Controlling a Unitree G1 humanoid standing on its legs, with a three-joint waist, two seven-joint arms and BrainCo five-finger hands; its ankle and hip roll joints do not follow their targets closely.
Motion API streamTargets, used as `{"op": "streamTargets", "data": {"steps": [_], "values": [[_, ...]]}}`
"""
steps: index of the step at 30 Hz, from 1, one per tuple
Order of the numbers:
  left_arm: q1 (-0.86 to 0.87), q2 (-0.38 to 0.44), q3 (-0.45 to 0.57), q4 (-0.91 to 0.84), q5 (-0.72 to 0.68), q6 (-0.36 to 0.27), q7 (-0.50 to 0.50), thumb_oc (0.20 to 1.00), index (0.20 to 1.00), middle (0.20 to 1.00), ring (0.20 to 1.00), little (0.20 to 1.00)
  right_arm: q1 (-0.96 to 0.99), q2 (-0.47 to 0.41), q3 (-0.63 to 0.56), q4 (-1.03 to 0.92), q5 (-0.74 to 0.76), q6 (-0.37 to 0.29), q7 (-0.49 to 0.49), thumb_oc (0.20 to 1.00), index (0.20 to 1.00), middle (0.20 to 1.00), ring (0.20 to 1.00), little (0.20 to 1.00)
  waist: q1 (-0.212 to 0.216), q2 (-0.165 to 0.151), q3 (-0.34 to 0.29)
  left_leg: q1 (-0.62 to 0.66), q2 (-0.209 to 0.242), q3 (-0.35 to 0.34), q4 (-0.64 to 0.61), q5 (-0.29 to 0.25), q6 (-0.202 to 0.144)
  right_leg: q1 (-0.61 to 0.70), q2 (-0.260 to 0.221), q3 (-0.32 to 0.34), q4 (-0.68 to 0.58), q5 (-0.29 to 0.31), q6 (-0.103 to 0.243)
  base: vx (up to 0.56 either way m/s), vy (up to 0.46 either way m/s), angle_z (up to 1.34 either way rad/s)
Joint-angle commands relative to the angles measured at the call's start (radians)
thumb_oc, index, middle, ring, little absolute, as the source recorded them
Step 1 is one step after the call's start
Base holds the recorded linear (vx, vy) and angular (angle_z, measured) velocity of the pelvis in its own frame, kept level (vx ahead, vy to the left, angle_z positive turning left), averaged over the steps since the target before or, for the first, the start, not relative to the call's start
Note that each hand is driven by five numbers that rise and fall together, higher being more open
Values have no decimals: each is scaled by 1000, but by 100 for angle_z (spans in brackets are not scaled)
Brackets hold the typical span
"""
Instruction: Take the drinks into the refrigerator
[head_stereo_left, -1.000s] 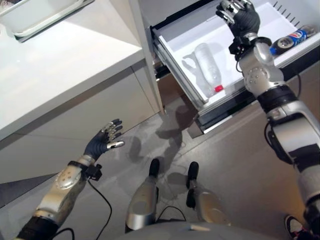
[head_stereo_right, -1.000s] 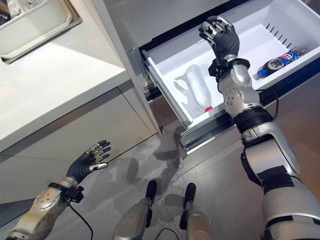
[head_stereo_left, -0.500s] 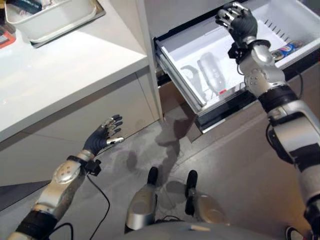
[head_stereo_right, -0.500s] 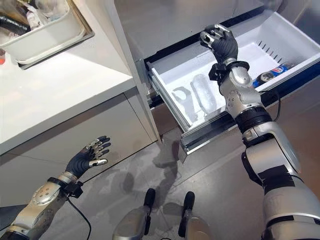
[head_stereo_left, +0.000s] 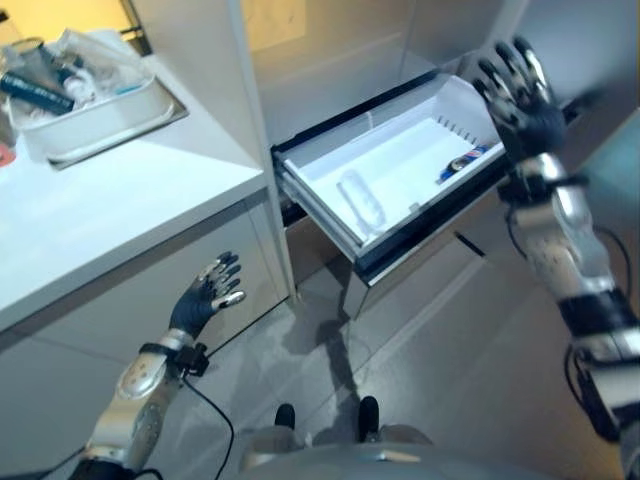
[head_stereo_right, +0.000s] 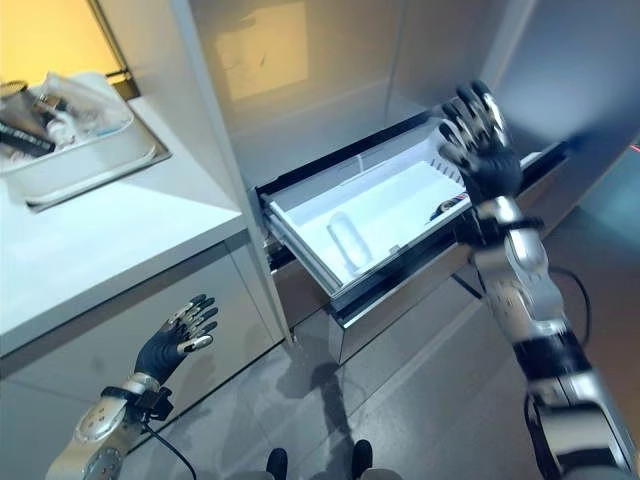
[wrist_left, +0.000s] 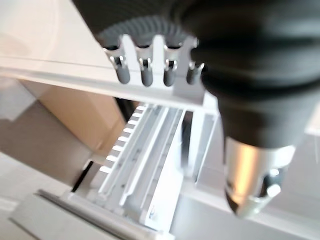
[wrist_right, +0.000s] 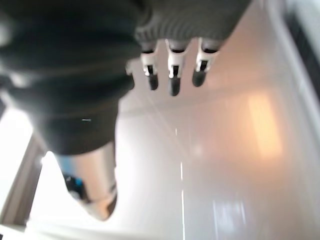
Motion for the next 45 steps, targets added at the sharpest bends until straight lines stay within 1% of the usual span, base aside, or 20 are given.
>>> {"op": "streamTargets", "data": {"steps": [1,3,5,7,10,12,13,14,16,17,18,22,23,25,26,27,30,39,44,45], "values": [[8,-10,49,-6,66,-56,-15,1000,1000,1000,1000,1000,82,9,-126,-121,-109,-76,49,1000,1000,1000,1000,1000,-17,-23,-59,-41,-44,14,85,-103,59,13,-27,-30,128,-195,44,7,23,-8],[29,-51,87,-12,87,-73,-28,1000,1000,1000,1000,1000,227,76,-221,-172,-199,-92,60,1000,1000,1000,1000,1000,-40,-24,-70,-42,-47,27,90,-104,66,5,-30,-17,130,-186,49,36,23,-15],[35,-57,96,-8,91,-78,-31,1000,1000,1000,1000,1000,264,93,-236,-191,-227,-92,59,1000,1000,1000,1000,1000,-44,-24,-72,-32,-45,34,88,-114,66,11,-28,-9,130,-192,50,36,13,-23],[48,-76,110,-6,109,-89,-28,1000,1000,1000,1000,1000,367,171,-261,-198,-241,-92,70,1000,1000,1000,1000,1000,-66,-21,-76,-30,-49,51,83,-108,69,1,-27,11,124,-177,54,2,30,-17],[62,-84,125,-5,119,-98,-25,1000,1000,1000,1000,1000,420,196,-267,-169,-295,-88,60,1000,1000,1000,1000,1000,-77,-19,-78,-22,-47,68,83,-121,72,0,-25,29,122,-179,59,23,24,-19],[89,-85,152,-18,120,-108,-27,1000,1000,1000,1000,1000,503,222,-262,-84,-333,-63,59,1000,1000,1000,1000,1000,-90,-20,-73,-19,-46,88,85,-126,76,-9,-24,46,124,-171,62,6,15,-35],[91,-85,153,-18,120,-108,-27,1000,1000,1000,1000,1000,502,221,-260,-81,-332,-65,60,1000,1000,1000,1000,1000,-89,-21,-74,-19,-46,89,84,-127,76,-9,-24,48,124,-172,62,3,11,-24],[100,-88,165,-22,112,-112,-28,1000,1000,1000,1000,1000,551,223,-263,-39,-402,-61,47,1000,1000,1000,1000,1000,-96,-21,-71,-17,-47,96,81,-127,77,-15,-21,59,126,-169,63,5,9,-21],[106,-87,171,-24,111,-115,-32,1000,1000,1000,1000,1000,571,224,-254,-3,-415,-52,57,1000,1000,1000,1000,1000,-98,-23,-72,-15,-48,99,78,-126,76,-15,-21,60,125,-168,64,6,5,-17],[116,-80,177,-35,112,-121,-37,1000,1000,1000,1000,1000,596,221,-222,102,-445,-43,65,1000,1000,1000,1000,1000,-102,-25,-73,-13,-47,98,73,-125,75,-15,-22,63,121,-167,64,3,-1,-8],[117,-80,177,-35,112,-121,-37,1000,1000,1000,1000,1000,595,221,-221,103,-446,-45,64,1000,1000,1000,1000,1000,-103,-25,-74,-13,-47,98,72,-125,75,-15,-22,63,121,-167,64,15,-10,-5],[111,-68,164,-35,117,-129,-42,1000,1000,1000,1000,1000,566,207,-91,324,-509,-9,85,1000,1000,1000,1000,1000,-93,-30,-77,-9,-47,91,71,-126,73,-8,-24,58,118,-168,64,4,-2,-1],[111,-68,165,-35,117,-130,-42,1000,1000,1000,1000,1000,562,207,-89,328,-509,-12,86,1000,1000,1000,1000,1000,-94,-30,-76,-9,-47,91,71,-126,73,-8,-24,58,118,-168,64,0,0,0],[94,-61,144,-43,116,-132,-41,1000,1000,1000,1000,1000,517,183,12,419,-628,1,70,1000,1000,1000,1000,1000,-77,-32,-77,-5,-48,83,70,-126,72,3,-25,51,114,-169,63,0,0,0],[94,-62,145,-43,116,-132,-41,1000,1000,1000,1000,1000,513,184,14,422,-629,-1,69,1000,1000,1000,1000,1000,-79,-33,-76,-5,-48,83,70,-126,72,3,-25,51,114,-170,63,0,0,0],[85,-59,128,-45,118,-134,-42,1000,1000,1000,1000,1000,482,183,71,484,-682,9,56,1000,1000,1000,1000,1000,-69,-32,-77,-1,-47,77,67,-126,71,13,-27,45,109,-172,62,0,0,0],[76,-57,121,-52,117,-136,-34,1000,1000,1000,1000,1000,452,205,88,527,-649,11,51,1000,1000,1000,1000,1000,-63,-32,-76,1,-47,71,68,-125,71,19,-28,39,109,-173,61,10,-11,3],[62,-68,95,-34,142,-145,6,1000,1000,1000,1000,1000,391,217,125,492,-623,-4,30,1000,1000,1000,1000,1000,-42,-36,-78,15,-42,52,57,-119,67,47,-29,11,92,-178,58,5,-14,11],[50,-71,81,-36,147,-147,13,1000,1000,1000,1000,1000,317,190,183,462,-690,-8,12,1000,1000,1000,1000,1000,-23,-37,-77,18,-41,42,54,-116,67,55,-32,3,89,-177,58,5,-8,6],[42,-67,75,-46,147,-151,14,1000,1000,1000,1000,1000,271,177,216,447,-708,-9,11,686,686,686,686,686,-11,-39,-77,15,-43,36,56,-116,67,57,-33,-3,88,-178,58,0,0,0]]}}
